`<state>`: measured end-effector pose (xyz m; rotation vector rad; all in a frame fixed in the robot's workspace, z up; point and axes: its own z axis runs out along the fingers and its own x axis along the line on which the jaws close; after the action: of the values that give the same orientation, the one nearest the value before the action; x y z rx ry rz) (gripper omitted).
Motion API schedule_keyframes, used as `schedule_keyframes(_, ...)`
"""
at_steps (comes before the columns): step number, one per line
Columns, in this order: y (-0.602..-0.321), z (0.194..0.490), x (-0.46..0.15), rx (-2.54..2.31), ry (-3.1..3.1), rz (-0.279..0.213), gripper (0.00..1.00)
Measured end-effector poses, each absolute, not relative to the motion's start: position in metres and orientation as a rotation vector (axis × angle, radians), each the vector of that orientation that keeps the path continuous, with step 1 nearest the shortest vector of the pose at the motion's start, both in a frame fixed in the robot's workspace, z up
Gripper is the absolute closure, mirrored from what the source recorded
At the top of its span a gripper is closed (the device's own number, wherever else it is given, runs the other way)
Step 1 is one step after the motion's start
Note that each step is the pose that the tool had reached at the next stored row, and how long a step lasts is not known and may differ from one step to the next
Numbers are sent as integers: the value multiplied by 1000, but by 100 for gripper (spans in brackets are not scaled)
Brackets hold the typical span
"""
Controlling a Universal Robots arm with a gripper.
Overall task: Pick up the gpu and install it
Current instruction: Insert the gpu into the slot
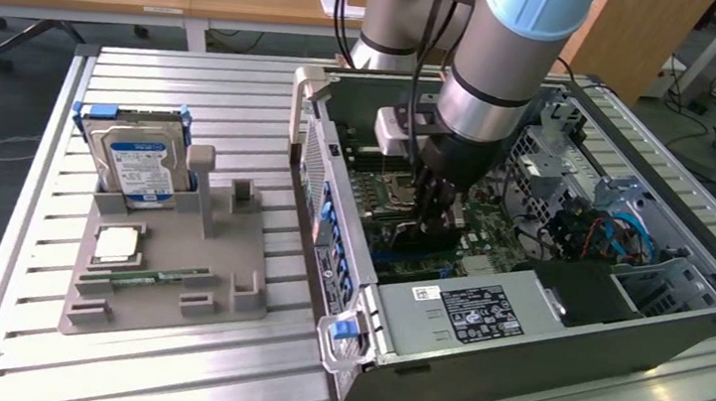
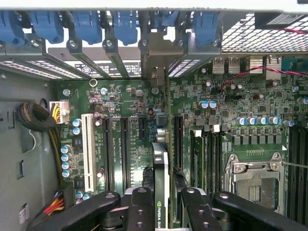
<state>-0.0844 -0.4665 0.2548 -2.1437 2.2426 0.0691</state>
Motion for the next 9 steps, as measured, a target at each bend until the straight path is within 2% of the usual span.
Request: schedule_keyframes(9, -466, 254, -86, -2143, 2242, 71, 73)
